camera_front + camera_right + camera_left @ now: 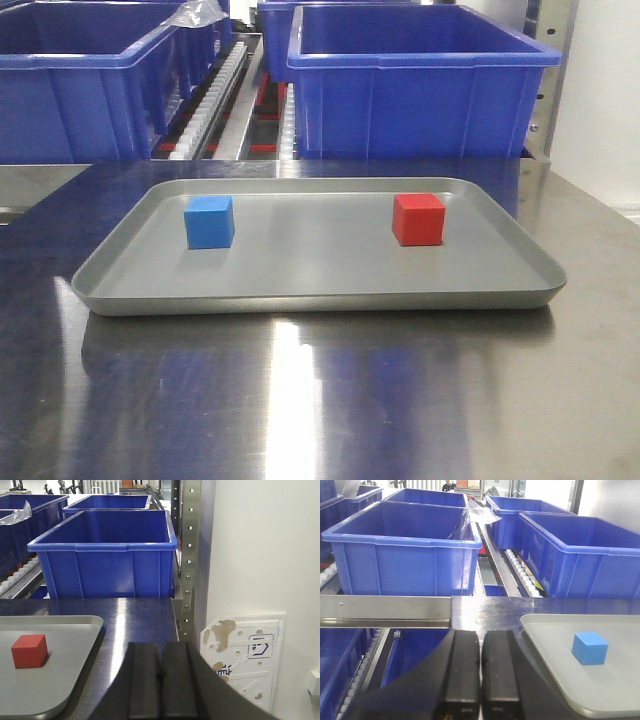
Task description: Sort and place red and blue blocks on shelf
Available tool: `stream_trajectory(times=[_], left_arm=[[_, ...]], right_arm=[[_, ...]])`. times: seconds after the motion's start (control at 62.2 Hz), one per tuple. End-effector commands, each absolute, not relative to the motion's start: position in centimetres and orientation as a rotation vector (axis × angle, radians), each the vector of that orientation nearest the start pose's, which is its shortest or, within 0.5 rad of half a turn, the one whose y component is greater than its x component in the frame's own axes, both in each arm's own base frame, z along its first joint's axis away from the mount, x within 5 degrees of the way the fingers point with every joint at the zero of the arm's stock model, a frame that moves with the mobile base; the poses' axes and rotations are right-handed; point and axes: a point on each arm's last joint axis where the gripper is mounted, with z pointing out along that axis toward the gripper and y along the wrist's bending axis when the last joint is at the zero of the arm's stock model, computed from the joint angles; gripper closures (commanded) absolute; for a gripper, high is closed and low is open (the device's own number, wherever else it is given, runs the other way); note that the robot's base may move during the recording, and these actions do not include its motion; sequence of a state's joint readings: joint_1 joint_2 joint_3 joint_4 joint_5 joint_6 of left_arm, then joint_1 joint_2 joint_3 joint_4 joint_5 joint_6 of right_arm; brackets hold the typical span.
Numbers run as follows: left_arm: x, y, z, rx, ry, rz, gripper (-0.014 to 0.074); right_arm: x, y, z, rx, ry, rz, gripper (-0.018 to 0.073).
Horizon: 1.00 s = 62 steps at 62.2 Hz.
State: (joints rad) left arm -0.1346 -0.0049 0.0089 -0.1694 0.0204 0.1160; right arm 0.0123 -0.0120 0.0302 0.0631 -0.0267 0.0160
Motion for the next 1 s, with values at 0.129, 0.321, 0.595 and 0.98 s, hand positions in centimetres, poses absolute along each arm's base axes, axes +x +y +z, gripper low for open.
stream_trajectory(times=[0.129, 0.321, 0.595, 0.98], left_arm=[[5.6, -0.7, 20.3, 0.048, 1.449, -0.159, 0.0471], [5.6, -0.7, 20.3, 0.048, 1.449, -0.159, 0.0471], [5.6, -0.7, 20.3, 0.048, 1.449, -0.159, 0.0471], [5.6, -0.7, 20.3, 0.048, 1.449, -0.159, 0.0471]], right_arm=[[5.2, 0.0, 22.4, 0.041, 1.336, 0.061, 0.0515], [5.2, 0.0, 22.5, 0.041, 1.337, 0.061, 0.0515], [4.1, 0.2, 25.3, 0.028, 1.541, 0.071, 0.0515], [5.4, 0.7, 27.6, 0.038, 1.852, 0.148, 0.0515]])
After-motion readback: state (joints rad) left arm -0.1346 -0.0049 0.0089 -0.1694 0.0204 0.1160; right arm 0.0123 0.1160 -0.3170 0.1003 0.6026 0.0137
